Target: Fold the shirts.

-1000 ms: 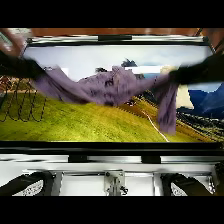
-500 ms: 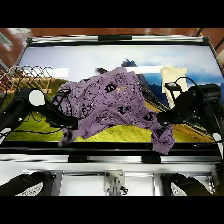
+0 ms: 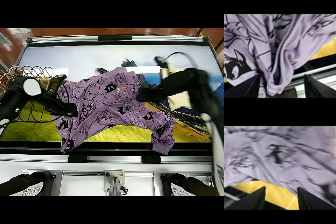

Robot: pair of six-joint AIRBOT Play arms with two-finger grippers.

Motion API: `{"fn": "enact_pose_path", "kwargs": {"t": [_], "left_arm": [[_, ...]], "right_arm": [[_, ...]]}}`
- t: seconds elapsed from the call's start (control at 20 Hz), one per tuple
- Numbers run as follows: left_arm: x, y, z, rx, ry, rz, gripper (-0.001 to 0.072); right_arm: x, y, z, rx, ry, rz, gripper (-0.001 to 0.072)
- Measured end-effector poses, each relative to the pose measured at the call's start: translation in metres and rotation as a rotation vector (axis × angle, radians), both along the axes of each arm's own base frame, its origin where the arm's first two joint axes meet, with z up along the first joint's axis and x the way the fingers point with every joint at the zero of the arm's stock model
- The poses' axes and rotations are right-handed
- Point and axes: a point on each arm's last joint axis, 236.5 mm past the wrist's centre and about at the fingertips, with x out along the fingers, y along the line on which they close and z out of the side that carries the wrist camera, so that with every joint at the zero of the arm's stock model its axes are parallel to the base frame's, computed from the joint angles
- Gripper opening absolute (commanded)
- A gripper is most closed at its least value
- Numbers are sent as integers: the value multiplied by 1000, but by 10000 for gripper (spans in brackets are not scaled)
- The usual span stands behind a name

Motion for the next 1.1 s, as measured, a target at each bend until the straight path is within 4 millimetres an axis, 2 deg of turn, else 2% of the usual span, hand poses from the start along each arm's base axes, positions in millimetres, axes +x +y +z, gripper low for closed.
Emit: {"fn": "enact_pose_path", "kwargs": {"t": [0.2,0.3,0.4,0.45,0.5,0.55,0.75,0.9,1.0,1.1], "left_arm": [[-31,8,-33,48,136,-1,586],[-48,11,-45,58,190,8,586],[-61,7,-56,38,229,20,584],[-65,2,-62,19,236,27,486],[-66,-3,-66,1,234,33,242],[-68,-8,-71,-12,235,36,58],[-77,-27,-75,-44,219,-2,53],[-84,-48,-65,-74,153,-99,53],[-90,-67,-55,-109,104,-159,53],[-96,-92,-45,-169,64,-196,53]], "right_arm": [[-6,60,-60,39,113,85,508],[-9,81,-77,60,134,96,508],[-7,91,-85,74,138,89,508],[-7,94,-89,77,141,87,508],[-7,98,-90,85,144,85,508],[-8,100,-91,90,149,83,508],[-8,104,-93,102,159,70,508],[-8,101,-94,98,167,67,508],[-5,87,-91,78,164,60,508],[4,64,-81,55,146,29,508]]}}
